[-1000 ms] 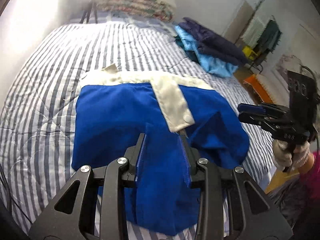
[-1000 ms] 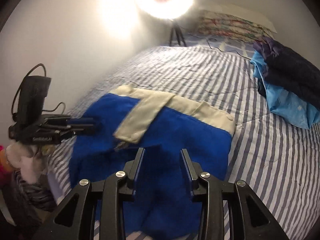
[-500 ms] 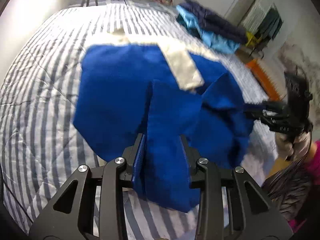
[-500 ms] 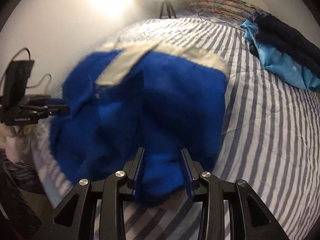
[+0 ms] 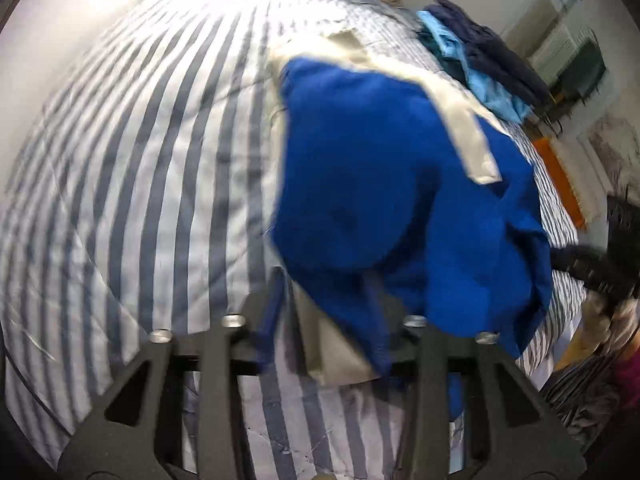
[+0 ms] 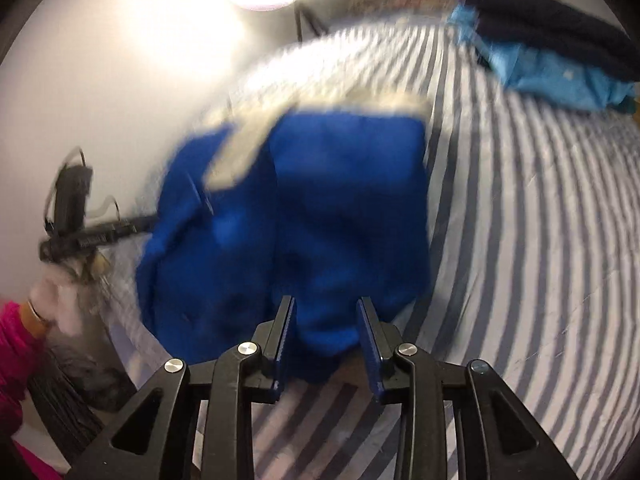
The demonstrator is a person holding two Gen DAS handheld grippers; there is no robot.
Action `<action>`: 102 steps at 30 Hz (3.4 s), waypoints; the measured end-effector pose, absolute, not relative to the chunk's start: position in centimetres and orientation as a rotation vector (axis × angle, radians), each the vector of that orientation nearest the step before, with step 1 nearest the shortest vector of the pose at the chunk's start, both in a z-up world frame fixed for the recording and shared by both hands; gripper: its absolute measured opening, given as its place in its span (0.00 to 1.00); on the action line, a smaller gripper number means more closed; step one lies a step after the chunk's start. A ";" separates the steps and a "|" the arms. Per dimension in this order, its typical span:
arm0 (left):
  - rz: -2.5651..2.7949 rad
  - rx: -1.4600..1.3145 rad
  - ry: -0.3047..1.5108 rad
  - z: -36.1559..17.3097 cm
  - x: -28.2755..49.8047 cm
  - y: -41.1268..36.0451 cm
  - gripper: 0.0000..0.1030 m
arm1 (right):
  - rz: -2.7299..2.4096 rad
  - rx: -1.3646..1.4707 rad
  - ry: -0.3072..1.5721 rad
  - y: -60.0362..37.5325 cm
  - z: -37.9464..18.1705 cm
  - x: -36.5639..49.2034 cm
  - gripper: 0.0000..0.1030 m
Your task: Fold large clothes
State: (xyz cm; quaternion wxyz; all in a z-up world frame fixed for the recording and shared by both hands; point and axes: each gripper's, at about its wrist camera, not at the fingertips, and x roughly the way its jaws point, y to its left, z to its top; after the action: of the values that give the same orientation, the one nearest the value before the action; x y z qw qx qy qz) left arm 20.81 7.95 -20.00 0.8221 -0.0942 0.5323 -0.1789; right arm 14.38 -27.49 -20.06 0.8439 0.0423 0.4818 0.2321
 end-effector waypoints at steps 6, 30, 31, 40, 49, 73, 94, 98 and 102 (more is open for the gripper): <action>-0.380 -0.306 1.085 -17.4 21.2 10.7 0.48 | 0.567 0.085 1.024 -28.4 -18.5 13.9 0.40; -0.540 -0.825 1.215 -23.4 29.9 13.5 0.64 | 0.624 0.627 1.023 -35.4 -23.3 23.5 0.74; -0.547 -0.832 1.212 -23.6 29.9 13.5 0.64 | 0.630 0.633 1.027 -35.4 -23.5 23.9 0.73; -0.567 -0.770 1.181 -23.3 30.8 11.8 0.62 | 0.705 0.653 1.036 -32.2 -24.5 27.1 0.56; -0.488 -0.551 1.135 -20.3 30.4 8.5 0.38 | 0.643 0.525 1.023 -29.6 -22.6 27.2 0.40; -0.472 -0.409 0.994 -15.3 27.8 3.4 0.24 | 0.540 0.140 0.943 -23.6 -16.1 25.3 0.29; -0.694 -0.312 0.849 -6.2 27.6 -7.6 0.23 | 0.373 -0.058 0.751 -30.1 -5.6 18.7 0.27; -0.729 -0.299 0.816 -4.4 30.0 -10.6 0.23 | 0.334 -0.071 0.723 -32.3 -3.5 19.4 0.27; -0.755 -0.273 0.779 -3.0 32.3 -13.5 0.23 | 0.292 -0.085 0.697 -34.5 -1.7 20.9 0.27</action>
State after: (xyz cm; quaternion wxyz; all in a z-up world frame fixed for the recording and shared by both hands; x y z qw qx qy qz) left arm 32.32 -13.48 -2.98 0.8475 -0.1296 0.3697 -0.3582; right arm 20.86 -34.47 -1.66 0.9286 -0.0414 0.3402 0.1425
